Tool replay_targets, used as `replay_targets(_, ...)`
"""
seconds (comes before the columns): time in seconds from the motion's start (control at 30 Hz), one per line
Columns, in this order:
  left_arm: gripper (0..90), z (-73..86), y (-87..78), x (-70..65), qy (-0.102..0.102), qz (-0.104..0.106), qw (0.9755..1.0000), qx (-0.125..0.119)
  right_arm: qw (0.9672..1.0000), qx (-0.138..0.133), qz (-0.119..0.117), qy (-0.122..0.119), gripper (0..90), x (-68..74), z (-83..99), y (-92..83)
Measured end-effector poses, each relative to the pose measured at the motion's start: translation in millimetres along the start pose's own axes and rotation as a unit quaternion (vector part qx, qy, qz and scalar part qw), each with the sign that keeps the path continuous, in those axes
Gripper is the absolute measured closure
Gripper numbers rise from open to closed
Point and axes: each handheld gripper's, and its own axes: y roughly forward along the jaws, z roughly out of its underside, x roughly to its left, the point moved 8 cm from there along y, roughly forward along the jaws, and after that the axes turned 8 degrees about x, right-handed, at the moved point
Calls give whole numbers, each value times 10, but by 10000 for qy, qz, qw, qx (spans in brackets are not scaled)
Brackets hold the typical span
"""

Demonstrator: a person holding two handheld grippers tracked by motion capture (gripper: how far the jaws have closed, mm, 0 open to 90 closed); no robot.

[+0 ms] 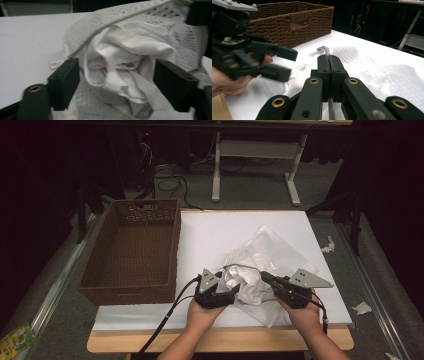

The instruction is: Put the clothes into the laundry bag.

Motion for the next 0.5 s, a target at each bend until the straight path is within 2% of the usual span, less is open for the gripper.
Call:
replay_targets(0.1,150,17,25,-128,81,161,9998,-4,10000,34,3,26,894,5,7,4)
replay_targets(0.13,146,42,59,-157,132,157,9998,81,10000,33,3,27,894,5,8,3)
replay_targets(0.2,117,90,137,-120,129,-24,9996,233,10000,21,7,1,894,0,7,0)
replay_targets(0.27,91,148,246,-36,-87,-200,9985,510,10000,14,-18,28,894,2,9,-3)
replay_targets(0.3,83,164,284,-12,-160,-222,9978,605,10000,23,-19,19,893,-1,12,-1)
replay_targets(0.37,108,197,361,24,-228,-198,9960,838,10000,48,1,14,893,-7,20,5)
replay_targets(0.5,241,207,439,-6,-227,-7,9942,1047,10000,55,7,35,893,-12,22,8)
